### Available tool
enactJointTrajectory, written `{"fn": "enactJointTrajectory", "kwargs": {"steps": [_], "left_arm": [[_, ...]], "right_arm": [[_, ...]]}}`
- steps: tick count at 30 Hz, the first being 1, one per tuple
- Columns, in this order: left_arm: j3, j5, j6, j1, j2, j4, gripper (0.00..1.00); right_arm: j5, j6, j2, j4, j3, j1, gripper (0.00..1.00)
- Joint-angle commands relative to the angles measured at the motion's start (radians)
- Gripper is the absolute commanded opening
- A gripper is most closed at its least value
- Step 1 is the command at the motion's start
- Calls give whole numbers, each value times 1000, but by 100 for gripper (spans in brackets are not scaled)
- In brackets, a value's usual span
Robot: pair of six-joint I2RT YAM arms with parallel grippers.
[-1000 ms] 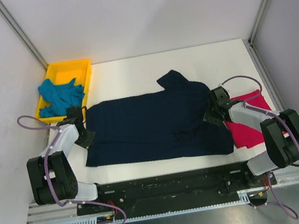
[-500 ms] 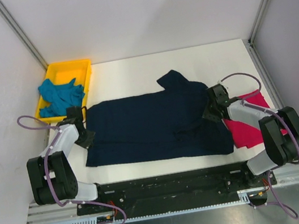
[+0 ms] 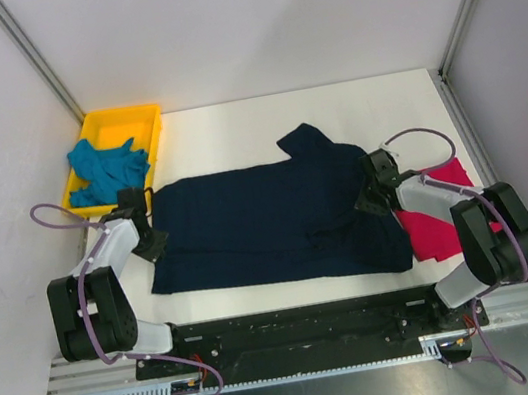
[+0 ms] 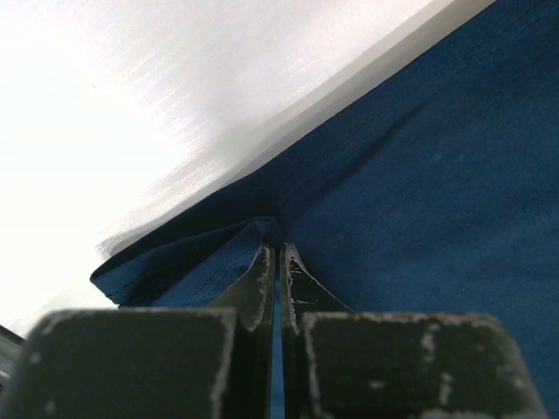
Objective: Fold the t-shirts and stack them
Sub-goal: Fold the flattened tshirt in 1/3 of the way
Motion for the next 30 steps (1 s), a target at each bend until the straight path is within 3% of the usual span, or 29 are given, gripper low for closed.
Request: {"fn": "enactJointTrajectory", "kwargs": {"steps": [1,4,10,18,30], "left_arm": [[28,-20,14,-3,-9,3,0],[28,-19,13,-3,-8,2,0],[29,-21,22,-4,-16,3,0],[29,-20,36,-3,-45,2,0],[54,-22,51,-3,-63,1,0]], "right_arm": [[42,-12,24,5,33,12,27],[42,-12,34,12,34,15,24],[59,-16,-6,-22,58,18,2],[100,-29,-139,-110,83,14,0],[115,-33,-209,-142,88,1,0]]}}
